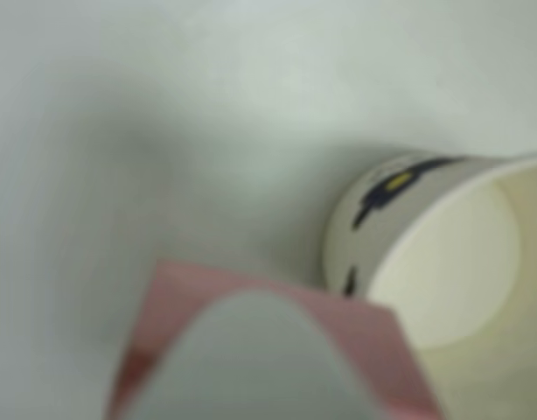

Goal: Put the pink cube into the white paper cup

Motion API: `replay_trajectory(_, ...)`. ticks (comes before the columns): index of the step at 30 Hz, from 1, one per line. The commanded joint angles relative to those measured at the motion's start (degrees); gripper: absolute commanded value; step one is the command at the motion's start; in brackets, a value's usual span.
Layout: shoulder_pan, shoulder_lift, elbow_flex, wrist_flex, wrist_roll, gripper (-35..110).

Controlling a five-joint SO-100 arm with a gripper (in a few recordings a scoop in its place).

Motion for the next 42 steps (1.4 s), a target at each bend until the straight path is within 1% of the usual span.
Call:
replay_trajectory(1,2.81,5.54,-0.62,-0.53,-1.49,19)
replay_trajectory(12,7.21,1.41,-0.97,-2.81,-4.22,19)
replay_trajectory(27,12.66,-3.96,-5.27,-3.25,-8.09,20)
replay_trajectory(42,9.67,-2.46,-14.85,-1.67,-6.94,20)
